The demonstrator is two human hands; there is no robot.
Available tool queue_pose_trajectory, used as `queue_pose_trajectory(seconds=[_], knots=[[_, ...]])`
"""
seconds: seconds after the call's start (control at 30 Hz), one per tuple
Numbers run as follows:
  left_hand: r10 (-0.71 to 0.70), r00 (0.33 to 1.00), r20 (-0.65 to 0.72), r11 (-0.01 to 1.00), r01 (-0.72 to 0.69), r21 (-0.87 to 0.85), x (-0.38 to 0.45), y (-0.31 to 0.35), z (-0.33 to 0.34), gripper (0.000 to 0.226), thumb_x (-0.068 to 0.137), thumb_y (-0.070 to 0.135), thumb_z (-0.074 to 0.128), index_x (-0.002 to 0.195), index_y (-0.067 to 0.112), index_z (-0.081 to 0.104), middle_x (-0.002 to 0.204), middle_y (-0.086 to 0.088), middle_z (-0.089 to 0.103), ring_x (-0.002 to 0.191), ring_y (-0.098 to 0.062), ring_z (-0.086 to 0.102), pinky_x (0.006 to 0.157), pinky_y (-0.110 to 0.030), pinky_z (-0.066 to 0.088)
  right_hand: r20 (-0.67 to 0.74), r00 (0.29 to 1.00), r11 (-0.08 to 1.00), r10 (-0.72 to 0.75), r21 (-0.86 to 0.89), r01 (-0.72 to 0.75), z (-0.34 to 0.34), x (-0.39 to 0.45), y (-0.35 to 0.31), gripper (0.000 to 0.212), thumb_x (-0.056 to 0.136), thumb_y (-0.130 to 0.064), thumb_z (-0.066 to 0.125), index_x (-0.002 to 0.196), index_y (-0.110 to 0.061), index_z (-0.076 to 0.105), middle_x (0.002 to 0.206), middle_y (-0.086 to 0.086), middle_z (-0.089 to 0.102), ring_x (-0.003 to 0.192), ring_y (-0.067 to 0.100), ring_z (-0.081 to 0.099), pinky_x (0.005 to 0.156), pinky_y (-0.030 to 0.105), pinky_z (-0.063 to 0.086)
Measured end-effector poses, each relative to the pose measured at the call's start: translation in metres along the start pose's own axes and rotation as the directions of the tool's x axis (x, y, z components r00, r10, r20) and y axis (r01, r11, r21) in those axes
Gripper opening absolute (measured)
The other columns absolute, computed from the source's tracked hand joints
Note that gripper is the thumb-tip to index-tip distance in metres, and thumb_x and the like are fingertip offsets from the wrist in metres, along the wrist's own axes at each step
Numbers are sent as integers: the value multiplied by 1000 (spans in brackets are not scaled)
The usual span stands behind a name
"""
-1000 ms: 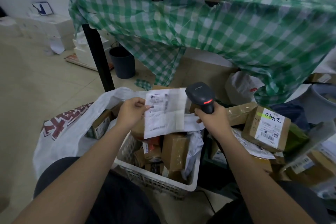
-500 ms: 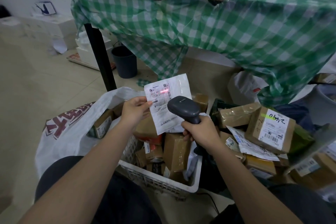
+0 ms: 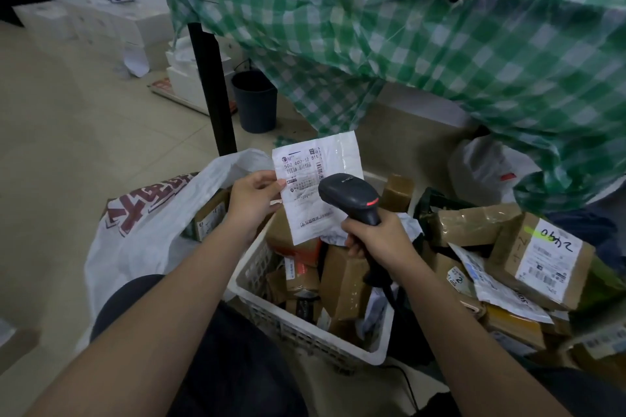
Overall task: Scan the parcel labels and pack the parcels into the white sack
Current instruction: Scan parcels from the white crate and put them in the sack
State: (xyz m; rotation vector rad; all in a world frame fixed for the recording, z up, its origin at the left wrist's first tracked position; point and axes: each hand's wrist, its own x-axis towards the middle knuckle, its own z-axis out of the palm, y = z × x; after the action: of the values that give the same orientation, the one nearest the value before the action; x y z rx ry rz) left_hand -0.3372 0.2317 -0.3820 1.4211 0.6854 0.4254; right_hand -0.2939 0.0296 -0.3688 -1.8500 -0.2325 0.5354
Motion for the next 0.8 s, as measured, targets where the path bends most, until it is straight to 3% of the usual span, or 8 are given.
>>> queue_pose_trajectory(seconds=[0.1,0.17,0.23,0.33,0.47,0.6,0.67,0.8], knots=[[42,994,-104,999,-43,-3,17,-4,-27,10,92,10,62,101,7,66,98,-6,68,92,-24,67,80,-35,57,-31,1000,998,-1,55,3,20,19,-4,5,85,-5,65,84,-3,62,54,6,61,43,16,56,47,25,45],[89,976,-198,996,-85,29,31,-9,-51,5,91,13,64,93,16,67,96,-5,69,93,-26,67,83,-42,57,-62,998,999,3,50,0,37,35,-6,6,84,-6,66,82,-3,62,56,8,59,44,15,55,49,26,46],[140,947,-290,986,-108,123,47,-13,-73,9,89,22,66,85,30,65,97,0,68,92,-24,67,82,-44,57,-84,996,1000,-1,21,3,56,54,-9,9,83,-6,66,76,-6,60,56,7,58,43,12,54,48,26,45],[266,907,-328,939,-167,301,68,-20,-97,2,90,28,65,90,30,66,95,6,67,91,-16,65,85,-39,54,-87,996,1000,-12,-1,12,84,85,-10,11,83,-6,65,73,-8,59,55,4,58,43,12,56,50,28,46],[416,892,-178,758,-232,610,100,-43,-103,16,93,28,60,102,18,69,103,3,67,90,-14,61,80,-32,51,-65,998,1000,8,0,-8,112,117,-4,11,83,-5,64,73,-7,59,56,4,58,40,9,55,47,23,43],[93,994,53,504,-93,859,126,-98,-96,24,96,21,51,116,21,66,120,-4,64,105,-24,59,86,-36,49,-17,999,999,48,15,-47,121,132,10,7,85,-5,64,80,-8,60,64,8,61,48,14,56,43,17,42],[-9,999,47,523,-36,851,125,-118,-91,27,97,19,49,121,17,63,127,-7,61,112,-26,57,91,-38,48,-8,998,998,63,1,-63,120,135,18,5,84,-7,65,81,-6,61,65,8,61,48,14,57,44,18,42],[93,992,80,656,-122,745,123,-123,-70,28,97,17,53,123,11,62,127,-5,62,114,-21,57,92,-30,44,-44,996,996,80,-20,-81,107,139,28,8,83,-7,65,77,-6,61,64,8,62,49,16,59,51,26,43]])
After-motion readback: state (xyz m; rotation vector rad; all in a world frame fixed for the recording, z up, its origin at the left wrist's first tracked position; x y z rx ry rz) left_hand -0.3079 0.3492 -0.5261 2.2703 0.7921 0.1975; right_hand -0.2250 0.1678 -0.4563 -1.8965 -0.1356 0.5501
